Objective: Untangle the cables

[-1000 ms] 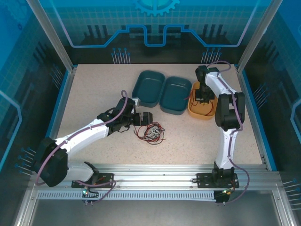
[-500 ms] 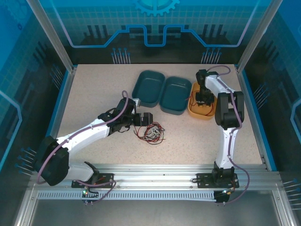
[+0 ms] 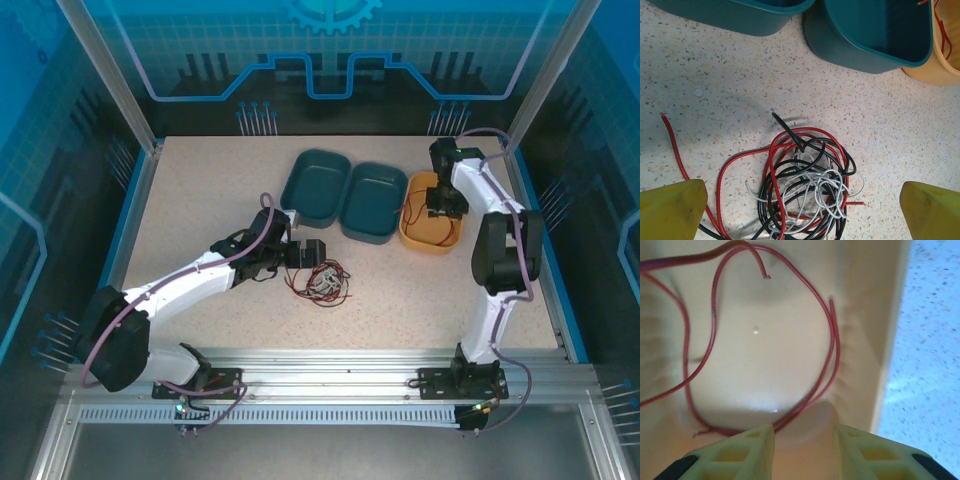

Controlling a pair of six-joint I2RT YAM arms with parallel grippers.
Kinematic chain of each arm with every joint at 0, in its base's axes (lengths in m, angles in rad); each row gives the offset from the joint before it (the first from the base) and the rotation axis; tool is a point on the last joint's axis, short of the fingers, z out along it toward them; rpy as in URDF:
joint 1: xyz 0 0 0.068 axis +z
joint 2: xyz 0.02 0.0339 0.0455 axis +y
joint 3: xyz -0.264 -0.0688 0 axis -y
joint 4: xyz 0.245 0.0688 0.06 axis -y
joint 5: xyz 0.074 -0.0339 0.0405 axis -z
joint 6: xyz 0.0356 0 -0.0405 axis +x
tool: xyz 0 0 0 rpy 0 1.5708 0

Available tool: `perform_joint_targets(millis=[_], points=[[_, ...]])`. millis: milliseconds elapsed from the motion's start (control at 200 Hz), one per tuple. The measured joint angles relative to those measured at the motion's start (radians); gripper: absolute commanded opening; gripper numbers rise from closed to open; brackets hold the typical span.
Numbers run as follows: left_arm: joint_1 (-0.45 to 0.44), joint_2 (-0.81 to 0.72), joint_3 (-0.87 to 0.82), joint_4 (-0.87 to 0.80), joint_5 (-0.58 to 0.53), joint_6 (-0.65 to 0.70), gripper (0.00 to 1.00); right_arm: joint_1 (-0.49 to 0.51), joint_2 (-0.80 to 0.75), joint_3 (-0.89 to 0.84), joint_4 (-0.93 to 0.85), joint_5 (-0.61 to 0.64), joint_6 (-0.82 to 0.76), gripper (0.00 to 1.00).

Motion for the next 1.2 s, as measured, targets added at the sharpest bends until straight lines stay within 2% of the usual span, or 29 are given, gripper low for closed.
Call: perform_joint_targets(millis=[185, 305, 460, 560, 785, 1011, 1201], points=[[0.0, 0.0, 0.0, 0.0, -0.002, 0.0, 0.99, 0.072, -0.19, -0.094, 0.074, 0.004, 0.035, 0.44], [0.0, 0.0, 0.0, 0.0, -0.002, 0.0, 0.99, 0.164, -0.218, -0.103, 0.134, 0.026, 0.06, 0.44], [0.0, 0.0, 0.0, 0.0, -0.003, 0.0, 0.99, 0.244, -0.142, -0.074, 0.188, 0.053, 0.087, 0.46], [0.0, 0.0, 0.0, 0.0, -0.003, 0.0, 0.99, 0.251, -0.063, -0.034, 0.209, 0.077, 0.107, 0.51], [0.0, 0.0, 0.0, 0.0, -0.003, 0.0, 0.99, 0.251, 0.092, 0.082, 0.214, 0.122, 0.136, 0.51], [0.0, 0.0, 0.0, 0.002, -0.01, 0.0, 0.99, 0.251, 0.173, 0.14, 0.204, 0.147, 0.156, 0.4], [0.0, 0.001, 0.0, 0.008, -0.01, 0.0, 0.99, 0.244, 0.175, 0.138, 0.198, 0.151, 0.166, 0.38]])
